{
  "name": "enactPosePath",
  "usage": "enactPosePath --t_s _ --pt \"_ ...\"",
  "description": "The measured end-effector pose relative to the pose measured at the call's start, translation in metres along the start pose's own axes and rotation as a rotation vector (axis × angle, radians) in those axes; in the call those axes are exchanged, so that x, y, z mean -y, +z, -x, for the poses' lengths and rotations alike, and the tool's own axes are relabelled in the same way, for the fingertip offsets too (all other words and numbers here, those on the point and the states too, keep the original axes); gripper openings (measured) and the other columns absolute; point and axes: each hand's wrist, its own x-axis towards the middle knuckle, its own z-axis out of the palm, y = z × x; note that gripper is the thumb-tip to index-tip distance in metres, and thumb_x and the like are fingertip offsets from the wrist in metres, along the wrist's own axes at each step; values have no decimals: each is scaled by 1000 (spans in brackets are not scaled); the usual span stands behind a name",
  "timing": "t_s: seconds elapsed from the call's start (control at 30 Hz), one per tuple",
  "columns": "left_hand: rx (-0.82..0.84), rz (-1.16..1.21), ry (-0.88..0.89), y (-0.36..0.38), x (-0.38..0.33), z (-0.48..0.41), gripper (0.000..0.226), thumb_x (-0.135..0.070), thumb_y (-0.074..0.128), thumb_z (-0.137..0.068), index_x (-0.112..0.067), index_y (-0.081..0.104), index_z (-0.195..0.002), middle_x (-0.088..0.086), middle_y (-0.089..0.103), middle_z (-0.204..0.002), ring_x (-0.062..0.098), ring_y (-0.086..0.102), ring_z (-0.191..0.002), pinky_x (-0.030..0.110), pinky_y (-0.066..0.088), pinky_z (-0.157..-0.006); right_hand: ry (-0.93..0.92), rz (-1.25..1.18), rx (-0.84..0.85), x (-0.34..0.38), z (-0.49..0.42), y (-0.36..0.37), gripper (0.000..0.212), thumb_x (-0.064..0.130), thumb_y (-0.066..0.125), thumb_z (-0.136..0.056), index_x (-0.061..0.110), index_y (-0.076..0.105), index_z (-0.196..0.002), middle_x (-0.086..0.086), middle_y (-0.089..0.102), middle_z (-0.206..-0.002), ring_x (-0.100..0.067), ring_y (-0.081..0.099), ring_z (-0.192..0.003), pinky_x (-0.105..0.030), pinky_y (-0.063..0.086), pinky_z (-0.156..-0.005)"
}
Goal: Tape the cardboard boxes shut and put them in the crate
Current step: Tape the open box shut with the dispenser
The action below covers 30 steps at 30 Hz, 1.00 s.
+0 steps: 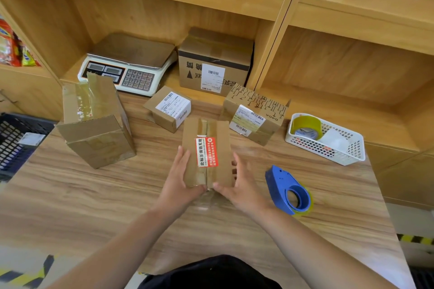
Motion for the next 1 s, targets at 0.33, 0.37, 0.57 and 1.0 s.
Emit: enactPosePath --t_s 0.33,0.37,0.57,1.0 --pt "-5 -136 -4 -5 0 -17 95 -12 84 -63 -32 33 -140 -9 9 -151 6 13 -128 23 17 -103 -102 204 -40 8 -56 -5 134 52 82 -63 22 -15 -150 4 -5 -159 -15 -5 -146 -40 7 -120" --pt "-9 -141 -4 -5 1 -18 94 -12 83 -62 -34 34 -139 -9 11 -150 5 14 -124 23 17 -103 -94 209 -33 11 -63 -6 134 50 82 -64 21 -17 -150 3 -7 -160 -15 -6 -146 -38 4 -120" --pt "-39 -145 36 -8 5 -24 87 -14 82 -62 -44 34 -128 -13 16 -137 0 14 -113 24 17 -100 -107 290 2 18 -90 -14 129 49 79 -69 18 -16 -150 5 -15 -159 -11 -10 -145 -27 -5 -114" --pt "49 -461 -51 -24 -7 -70 138 -43 88 -46 -32 -2 -150 -6 -7 -154 17 -1 -140 37 13 -116 -95 389 234 19 -126 -30 135 58 81 -60 21 -12 -151 11 -16 -157 -12 -12 -145 -34 -2 -117"
